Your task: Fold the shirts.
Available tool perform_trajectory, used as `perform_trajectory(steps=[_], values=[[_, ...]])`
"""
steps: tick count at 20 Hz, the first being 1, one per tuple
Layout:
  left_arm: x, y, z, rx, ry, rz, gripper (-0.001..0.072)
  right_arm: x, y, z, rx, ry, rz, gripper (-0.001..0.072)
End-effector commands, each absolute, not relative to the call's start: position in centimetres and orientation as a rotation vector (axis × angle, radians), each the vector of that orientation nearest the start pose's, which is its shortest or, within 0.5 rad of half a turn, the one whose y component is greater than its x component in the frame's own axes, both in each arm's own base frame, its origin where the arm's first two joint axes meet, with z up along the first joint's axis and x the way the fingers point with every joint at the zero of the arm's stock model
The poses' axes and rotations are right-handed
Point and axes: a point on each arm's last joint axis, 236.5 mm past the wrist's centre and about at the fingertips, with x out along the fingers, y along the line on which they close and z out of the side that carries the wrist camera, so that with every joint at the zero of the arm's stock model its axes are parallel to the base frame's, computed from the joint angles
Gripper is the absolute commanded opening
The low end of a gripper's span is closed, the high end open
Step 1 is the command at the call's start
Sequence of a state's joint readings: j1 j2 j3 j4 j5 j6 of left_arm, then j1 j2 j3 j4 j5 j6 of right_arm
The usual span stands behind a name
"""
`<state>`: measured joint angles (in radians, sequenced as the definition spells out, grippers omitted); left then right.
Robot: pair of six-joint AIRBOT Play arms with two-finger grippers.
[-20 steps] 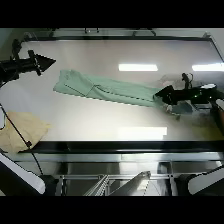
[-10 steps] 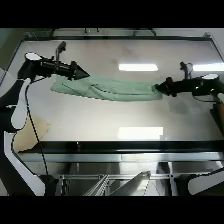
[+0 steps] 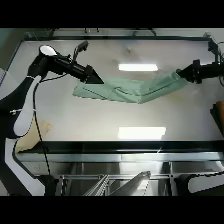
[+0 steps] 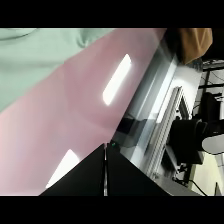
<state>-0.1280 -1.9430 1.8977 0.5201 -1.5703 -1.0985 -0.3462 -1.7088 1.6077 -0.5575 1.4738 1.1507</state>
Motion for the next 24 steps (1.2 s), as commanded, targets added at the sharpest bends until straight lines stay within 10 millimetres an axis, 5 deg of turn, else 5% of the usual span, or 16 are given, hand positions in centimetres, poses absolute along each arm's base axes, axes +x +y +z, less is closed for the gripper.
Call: perform_trajectory(steps=[1, 5, 8, 11, 13, 14, 15, 16, 17, 21, 22, 24], values=[[43.0, -24.8, 12.3, -0.349, 1.130, -1.205, -0.0002, 48.7, 12.1, 11.5, 0.752, 0.997, 0.832, 0.0018], [41.5, -21.9, 19.4, -0.309, 1.001, -1.158, -0.0001, 51.0, 24.8, 12.4, 0.715, 0.878, 0.862, 0.0018], [40.7, -19.7, 23.3, -0.275, 0.900, -1.114, 0.0000, 51.1, 35.3, 10.7, 0.685, 0.832, 0.886, 0.0018], [40.3, -17.3, 24.4, -0.262, 0.874, -1.082, 0.0001, 51.3, 44.4, 6.6, 0.680, 0.818, 0.897, 0.0018], [39.2, -16.3, 23.9, -0.259, 0.921, -1.098, 0.0001, 51.5, 48.7, 3.4, 0.713, 0.826, 0.905, 0.0030], [38.7, -16.4, 23.5, -0.266, 0.942, -1.108, 0.0001, 51.4, 50.1, 2.2, 0.744, 0.841, 0.921, 0.0252], [38.6, -16.4, 22.9, -0.270, 0.941, -1.106, 0.0001, 51.0, 51.0, 1.4, 0.789, 0.865, 0.937, 0.0447], [38.6, -16.4, 22.3, -0.279, 0.939, -1.100, 0.0001, 50.4, 51.2, 1.3, 0.788, 0.870, 0.969, 0.0373], [38.6, -16.5, 21.6, -0.296, 0.946, -1.093, 0.0001, 49.5, 51.1, 1.6, 0.754, 0.878, 1.030, 0.0171], [38.5, -16.5, 18.7, -0.373, 0.973, -1.062, 0.0005, 48.0, 46.1, 4.9, 0.732, 0.972, 1.204, 0.0152], [38.0, -16.8, 18.4, -0.399, 0.977, -1.082, 0.0011, 47.7, 44.2, 5.8, 0.734, 0.996, 1.233, 0.0075], [37.1, -17.3, 17.7, -0.449, 0.990, -1.108, 0.0011, 47.3, 40.5, 7.1, 0.750, 1.044, 1.252, 0.0059]])
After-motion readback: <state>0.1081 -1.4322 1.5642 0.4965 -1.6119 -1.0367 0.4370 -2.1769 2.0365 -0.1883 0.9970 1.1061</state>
